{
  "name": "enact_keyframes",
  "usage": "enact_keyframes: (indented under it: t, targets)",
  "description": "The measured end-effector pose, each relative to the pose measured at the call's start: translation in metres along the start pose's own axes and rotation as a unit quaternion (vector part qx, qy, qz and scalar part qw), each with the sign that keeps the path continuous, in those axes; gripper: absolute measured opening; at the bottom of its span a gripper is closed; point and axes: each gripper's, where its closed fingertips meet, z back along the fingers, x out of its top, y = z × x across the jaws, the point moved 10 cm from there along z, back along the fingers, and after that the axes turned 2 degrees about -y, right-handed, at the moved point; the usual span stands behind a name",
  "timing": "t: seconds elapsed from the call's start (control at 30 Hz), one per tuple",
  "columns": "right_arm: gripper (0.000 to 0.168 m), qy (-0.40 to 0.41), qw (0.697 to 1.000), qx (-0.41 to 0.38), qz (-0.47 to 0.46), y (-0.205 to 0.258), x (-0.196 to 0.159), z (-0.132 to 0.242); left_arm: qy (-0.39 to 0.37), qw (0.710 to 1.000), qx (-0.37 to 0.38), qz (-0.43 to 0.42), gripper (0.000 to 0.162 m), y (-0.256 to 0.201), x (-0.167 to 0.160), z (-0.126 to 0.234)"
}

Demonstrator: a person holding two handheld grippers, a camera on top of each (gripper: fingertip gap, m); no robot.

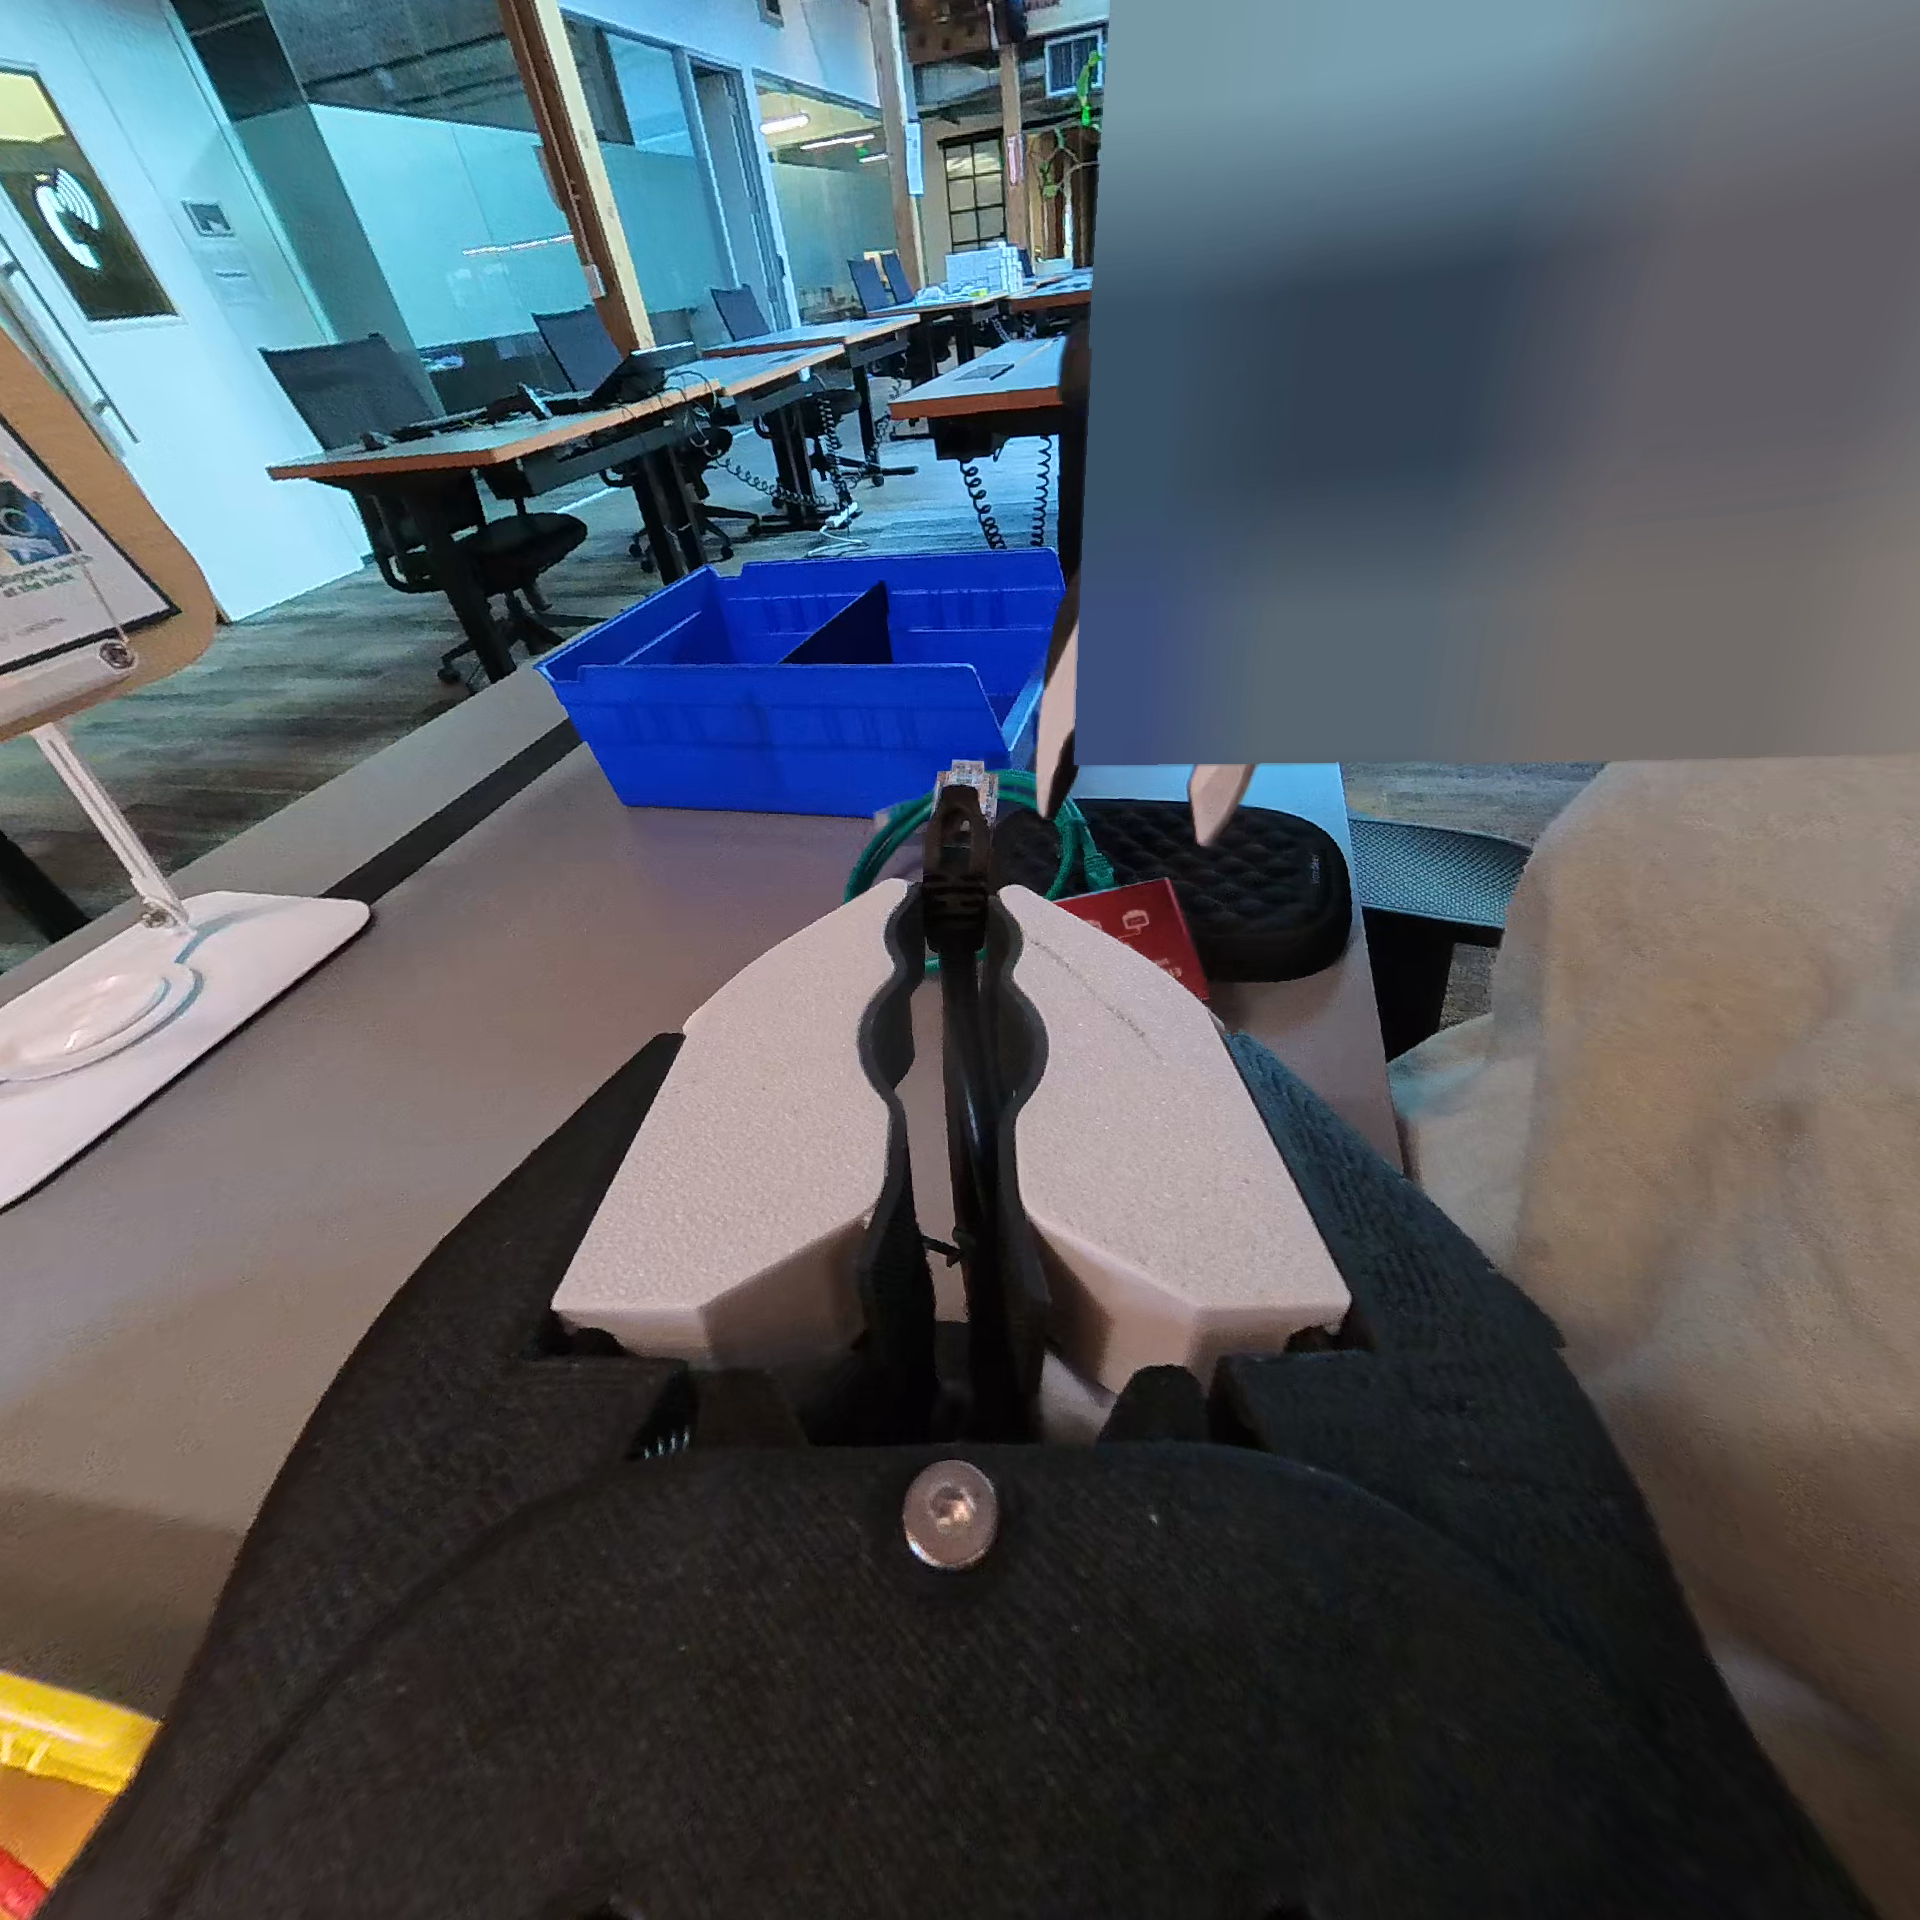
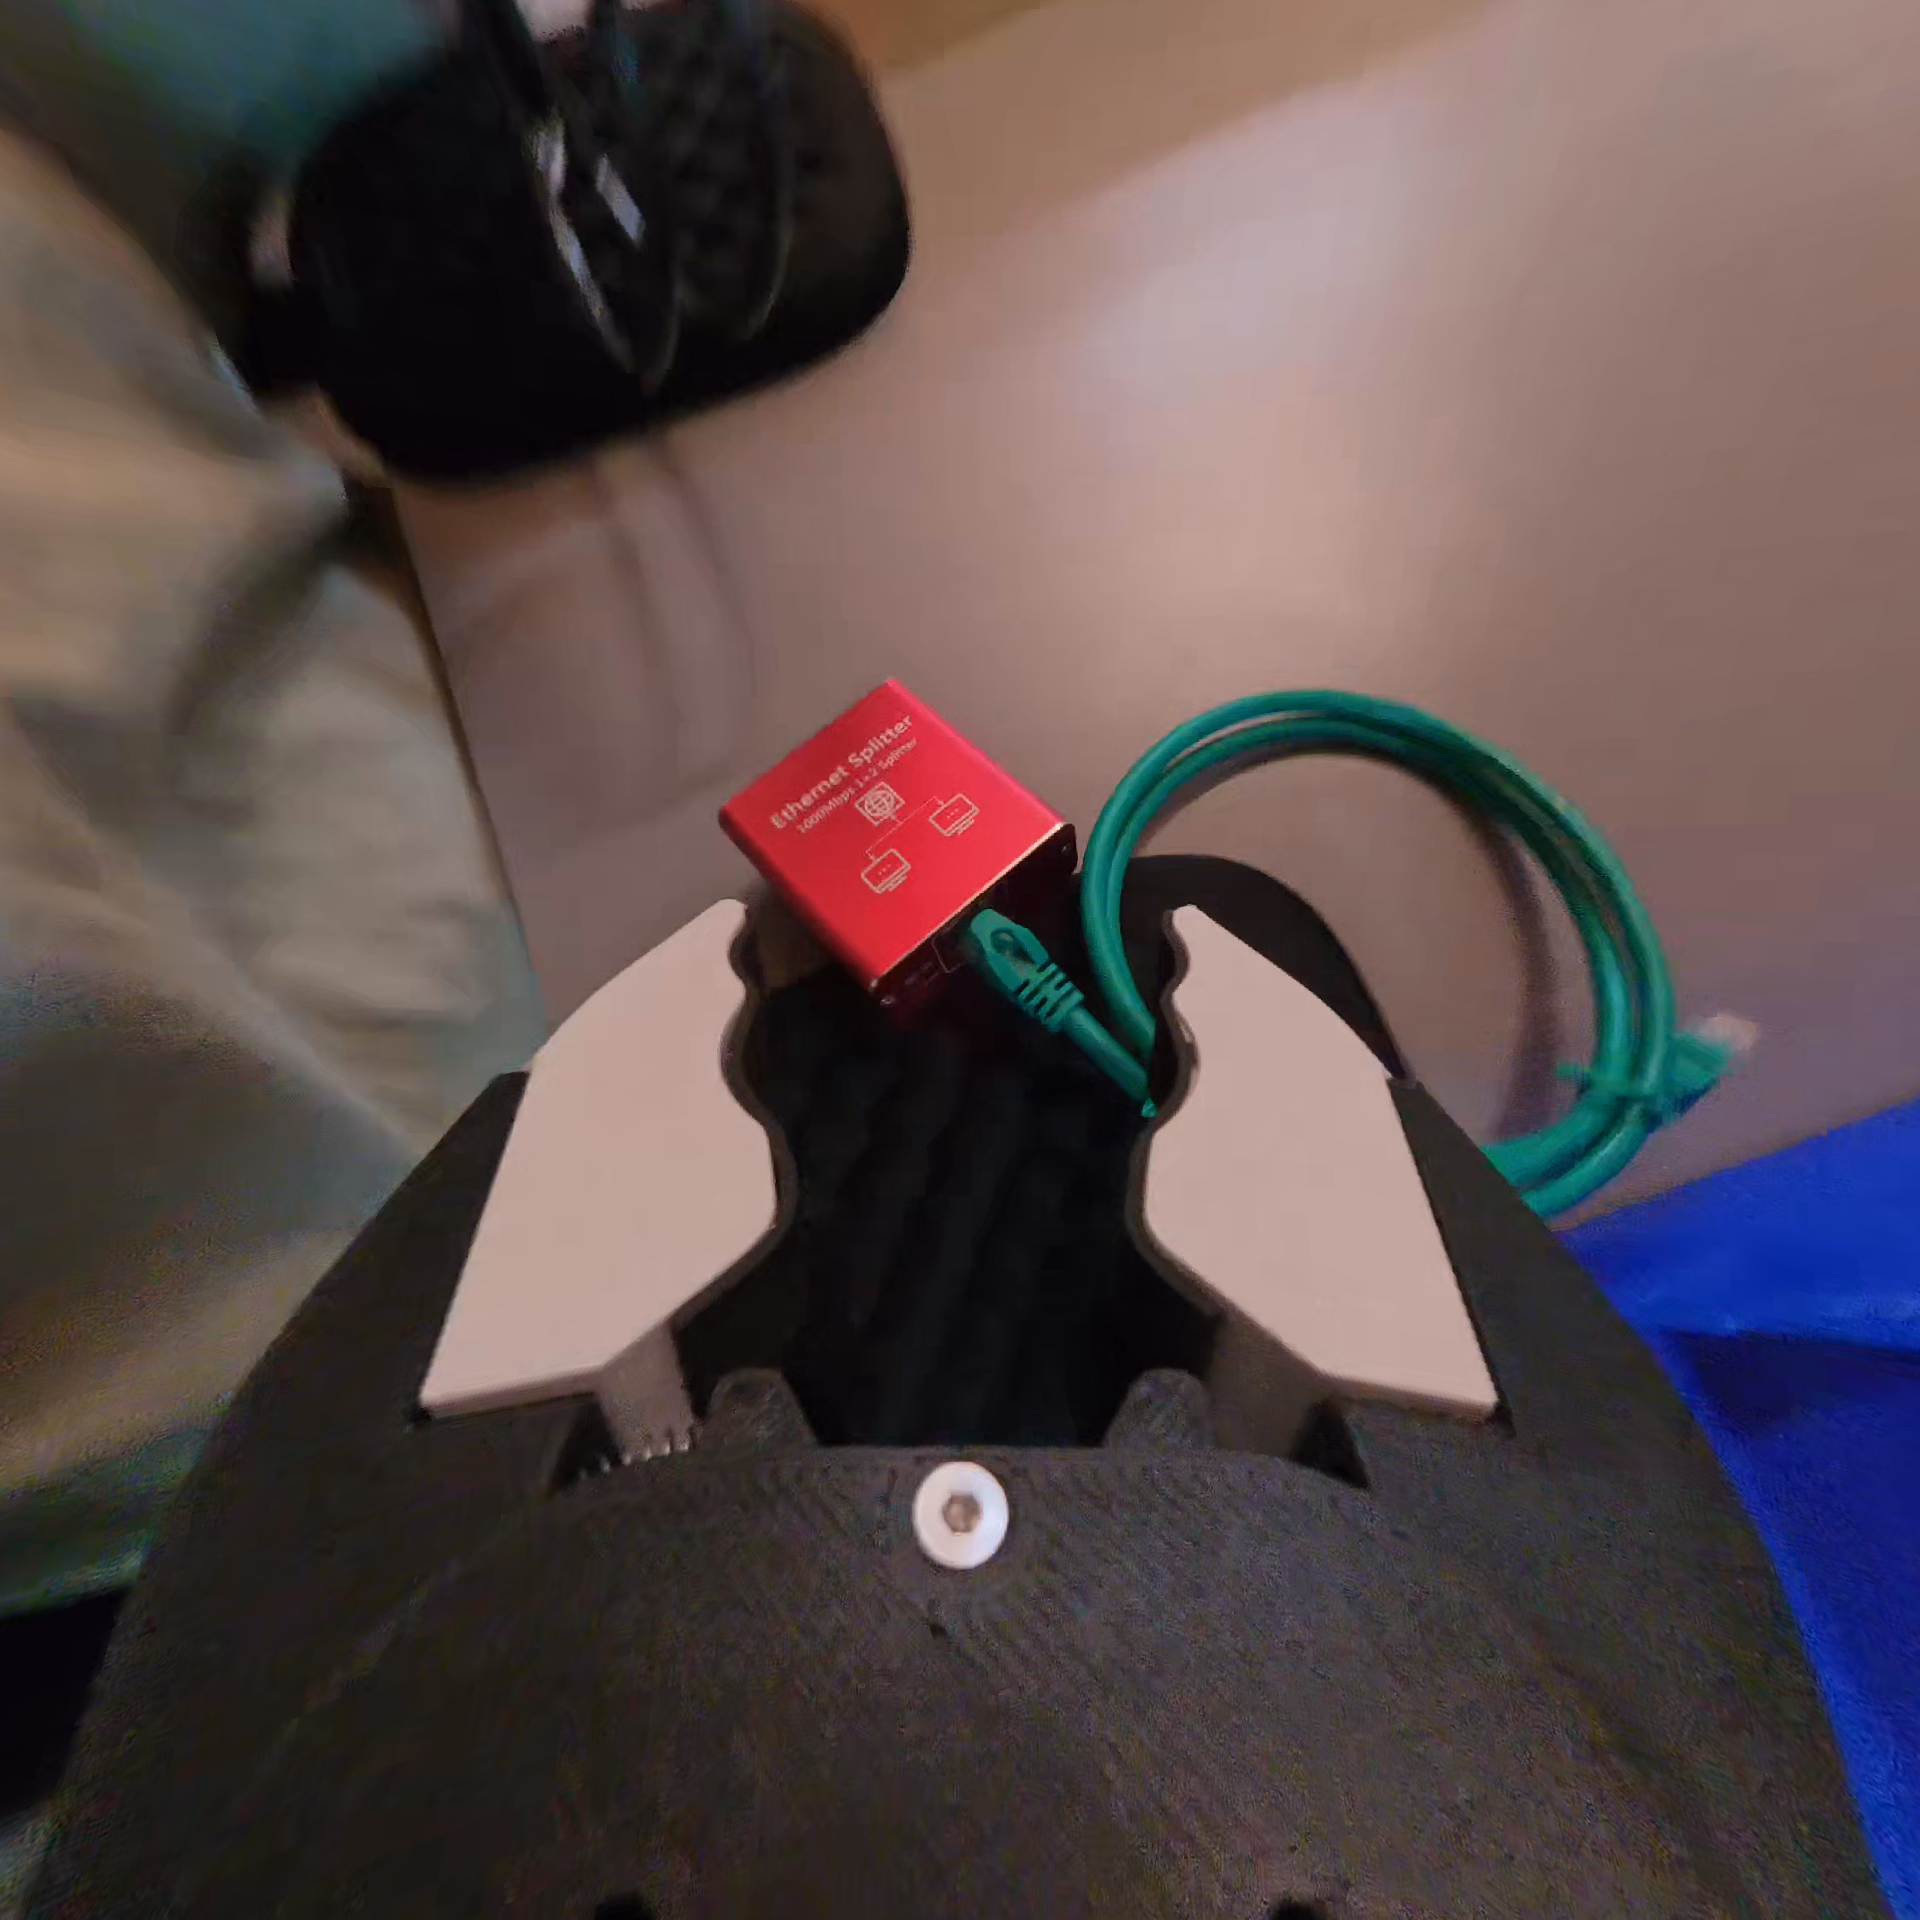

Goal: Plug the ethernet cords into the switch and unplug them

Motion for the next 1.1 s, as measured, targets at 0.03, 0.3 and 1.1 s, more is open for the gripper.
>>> enact_keyframes:
  t: [0.03,0.3,1.1]
  targets:
    - [0.069,-0.013,0.998,0.003,-0.06,-0.001,-0.002,0.003,0.001,1.0,0.001,0.0,0.011,0.0,0.0,-0.001]
    - [0.091,-0.106,0.87,0.139,-0.461,0.011,-0.041,0.011,0.016,1.0,-0.007,0.002,0.011,-0.003,-0.004,-0.007]
    - [0.066,-0.362,0.679,-0.089,-0.632,-0.013,-0.066,-0.009,0.023,1.0,-0.009,-0.013,0.011,-0.005,-0.006,-0.008]
